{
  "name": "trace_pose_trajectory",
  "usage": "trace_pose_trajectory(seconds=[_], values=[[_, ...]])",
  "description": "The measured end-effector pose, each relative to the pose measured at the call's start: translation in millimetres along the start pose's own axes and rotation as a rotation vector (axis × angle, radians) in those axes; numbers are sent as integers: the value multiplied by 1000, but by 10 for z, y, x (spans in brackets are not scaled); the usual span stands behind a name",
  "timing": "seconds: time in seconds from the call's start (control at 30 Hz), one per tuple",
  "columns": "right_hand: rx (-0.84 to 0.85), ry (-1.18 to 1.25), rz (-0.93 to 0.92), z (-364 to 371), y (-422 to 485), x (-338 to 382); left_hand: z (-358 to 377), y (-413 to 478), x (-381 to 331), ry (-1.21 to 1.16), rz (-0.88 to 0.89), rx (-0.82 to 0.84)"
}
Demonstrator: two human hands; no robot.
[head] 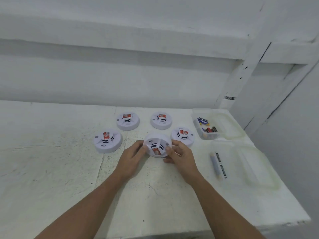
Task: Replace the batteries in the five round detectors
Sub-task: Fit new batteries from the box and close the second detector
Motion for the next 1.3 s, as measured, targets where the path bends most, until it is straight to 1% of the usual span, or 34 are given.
trace_pose_trajectory(seconds=[0.13, 0.3, 0.47, 0.7, 1.3], values=[[-54, 40, 44, 28, 20, -64, -10, 17, 28, 109, 0, -12], [-104, 25, 86, -47, 13, -140, 41, 3, -23, 218, 61, 9], [-123, 13, 147, -70, 22, -183, 69, -19, -20, 321, 98, 13], [-112, -10, 147, -51, 41, -195, 100, -27, -29, 434, 137, -2], [-108, -39, 131, -67, 11, -190, 103, -63, -39, 454, 167, -31]])
Point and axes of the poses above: each hand's wrist, its own y-axis towards the middle knuckle, its own z-axis out of the palm, x = y × z, the point moved 9 cm from there along y, towards the middle knuckle
